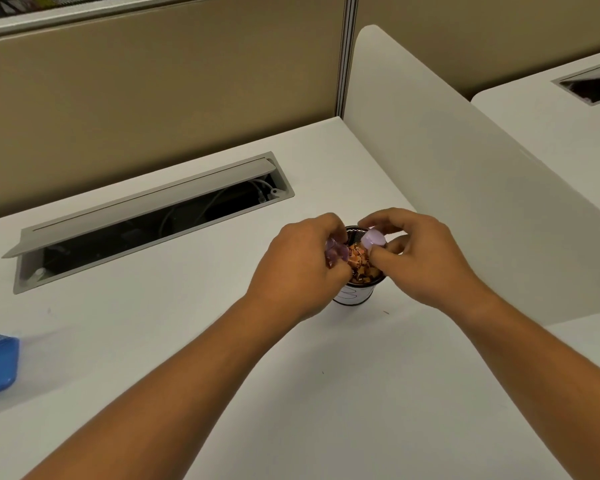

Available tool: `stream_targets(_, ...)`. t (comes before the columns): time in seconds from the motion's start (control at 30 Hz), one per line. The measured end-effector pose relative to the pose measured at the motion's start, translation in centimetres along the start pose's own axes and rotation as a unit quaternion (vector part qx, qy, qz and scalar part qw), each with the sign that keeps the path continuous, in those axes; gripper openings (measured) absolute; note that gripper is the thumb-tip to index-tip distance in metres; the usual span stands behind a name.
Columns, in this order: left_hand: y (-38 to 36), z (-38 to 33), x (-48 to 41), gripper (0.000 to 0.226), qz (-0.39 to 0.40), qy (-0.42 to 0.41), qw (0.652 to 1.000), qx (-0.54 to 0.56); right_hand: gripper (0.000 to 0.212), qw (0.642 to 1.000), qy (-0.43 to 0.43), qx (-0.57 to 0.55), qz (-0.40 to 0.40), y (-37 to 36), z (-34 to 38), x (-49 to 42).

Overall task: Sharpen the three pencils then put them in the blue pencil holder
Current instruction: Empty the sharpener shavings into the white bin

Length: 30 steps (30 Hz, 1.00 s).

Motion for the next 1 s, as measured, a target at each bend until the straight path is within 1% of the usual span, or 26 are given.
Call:
stream_targets(0.1, 0.0, -0.3, -0.2, 0.020, -0.007, -0.036, 0.999, -0.032, 0.018, 1.000, -0.004, -0.025, 0.007, 0.1, 0.1, 0.1)
stream_targets(0.23, -0.1, -0.2, -0.7, 0.007, -0.019, -0.031, 0.998, -0.060, 0.017, 0.999, -0.013, -0.035, 0.009, 0.1, 0.0, -0.2)
stream_targets(0.5, -1.1, 0.0, -1.9, 0.024, -0.003, -0.013, 0.996, -0.090, 0.015, 0.999, -0.001, -0.044, 0.012, 0.6, 0.3, 0.1)
stream_targets(0.6, -1.4, -0.3, -2.1, 0.023, 0.005, -0.026, 0.996, -0.090, 0.014, 0.999, 0.000, -0.047, 0.015, 0.7, 0.3, 0.1)
stream_targets(0.8, -1.6, -0.6, -2.2, 0.019, -0.010, -0.058, 0.996, -0.072, 0.017, 0.999, -0.006, -0.044, 0.020, 1.1, 0.4, 0.2)
stream_targets(1.0, -1.9, -0.6, -2.0, 0.020, -0.006, -0.063, 0.995, -0.081, 0.015, 0.999, -0.023, -0.046, 0.001, 0.9, 0.4, 0.3)
Point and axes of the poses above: each hand's wrist, its own x-axis away from the middle knuckle, its own y-axis out of the back of the hand, z = x × y, the point moved 2 cm from there along -x, towards the middle knuckle, and after that the axes turned 12 degrees about -y, right-handed, at the moved point
